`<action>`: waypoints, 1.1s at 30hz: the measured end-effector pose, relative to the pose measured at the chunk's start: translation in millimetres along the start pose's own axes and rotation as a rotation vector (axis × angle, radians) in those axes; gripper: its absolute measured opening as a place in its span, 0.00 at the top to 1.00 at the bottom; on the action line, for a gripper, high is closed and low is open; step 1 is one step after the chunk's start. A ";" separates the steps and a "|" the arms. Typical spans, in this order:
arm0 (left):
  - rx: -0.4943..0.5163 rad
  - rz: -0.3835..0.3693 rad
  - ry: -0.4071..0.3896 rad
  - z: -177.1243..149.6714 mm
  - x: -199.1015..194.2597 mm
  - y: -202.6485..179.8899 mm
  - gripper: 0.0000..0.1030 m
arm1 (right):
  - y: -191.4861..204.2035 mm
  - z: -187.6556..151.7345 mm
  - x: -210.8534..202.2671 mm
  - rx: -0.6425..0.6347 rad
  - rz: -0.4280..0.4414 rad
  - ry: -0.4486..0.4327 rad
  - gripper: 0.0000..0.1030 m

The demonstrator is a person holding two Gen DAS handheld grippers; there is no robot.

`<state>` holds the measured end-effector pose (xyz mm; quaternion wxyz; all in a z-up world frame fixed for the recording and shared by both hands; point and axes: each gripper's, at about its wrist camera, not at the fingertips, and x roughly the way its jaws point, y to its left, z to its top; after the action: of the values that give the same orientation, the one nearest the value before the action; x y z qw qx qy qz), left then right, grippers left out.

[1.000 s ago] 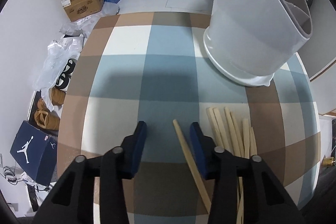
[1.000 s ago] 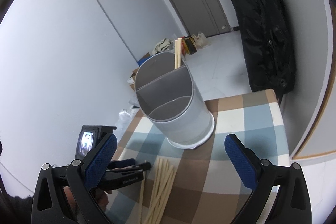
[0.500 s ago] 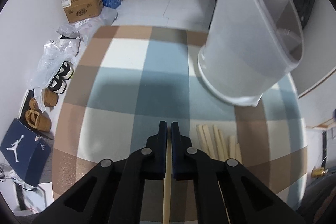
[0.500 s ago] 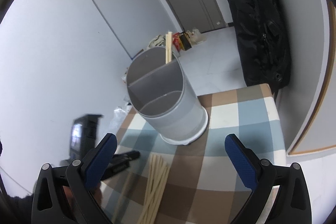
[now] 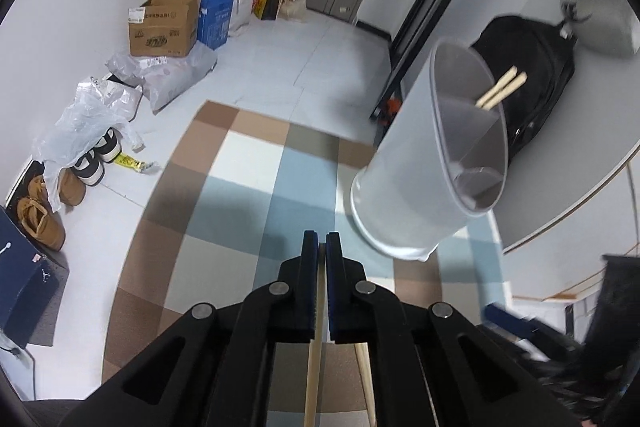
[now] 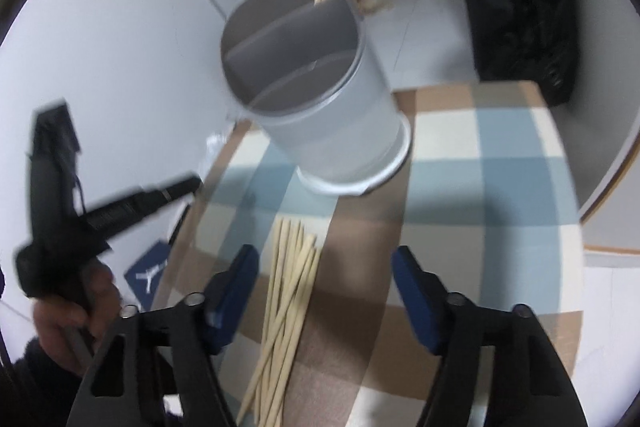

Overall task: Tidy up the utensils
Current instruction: 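Close the right gripper on a chopstick while the left gripper holds its chopstick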

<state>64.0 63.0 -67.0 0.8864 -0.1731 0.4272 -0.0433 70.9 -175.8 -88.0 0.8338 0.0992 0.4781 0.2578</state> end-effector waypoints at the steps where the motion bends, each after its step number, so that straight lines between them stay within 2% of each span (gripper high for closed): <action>1: -0.010 -0.008 -0.008 1.1 -2.8 1.3 1.00 | 3.4 0.1 3.9 -0.012 0.002 0.017 0.40; 6: -0.032 -0.041 -0.038 4.4 -12.5 8.6 1.00 | 15.4 3.3 20.9 -0.037 0.022 0.085 0.42; 8: -0.041 -0.059 -0.046 6.2 -16.2 10.9 1.00 | 19.3 6.7 29.3 -0.045 0.008 0.106 0.50; 11: -0.040 -0.077 -0.069 9.1 -24.5 13.2 1.00 | 25.3 11.5 44.4 -0.081 -0.036 0.151 0.54; 16: -0.043 -0.104 -0.095 10.9 -35.0 17.0 1.00 | 25.7 18.8 62.6 -0.103 -0.100 0.224 0.69; 22: -0.051 -0.132 -0.114 13.5 -40.7 18.6 1.00 | 27.9 20.5 79.5 -0.108 -0.137 0.276 0.77; 28: -0.052 -0.137 -0.125 14.7 -44.1 20.6 1.00 | 32.9 22.2 83.7 -0.124 -0.191 0.270 0.91; 33: -0.047 -0.134 -0.128 14.6 -45.2 19.7 1.00 | 28.3 23.9 79.0 -0.086 -0.193 0.245 0.93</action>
<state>45.3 95.5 -31.8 0.9028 -0.2244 0.3579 -0.0812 114.1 -108.5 -122.8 0.7936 -0.0152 0.5718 0.2071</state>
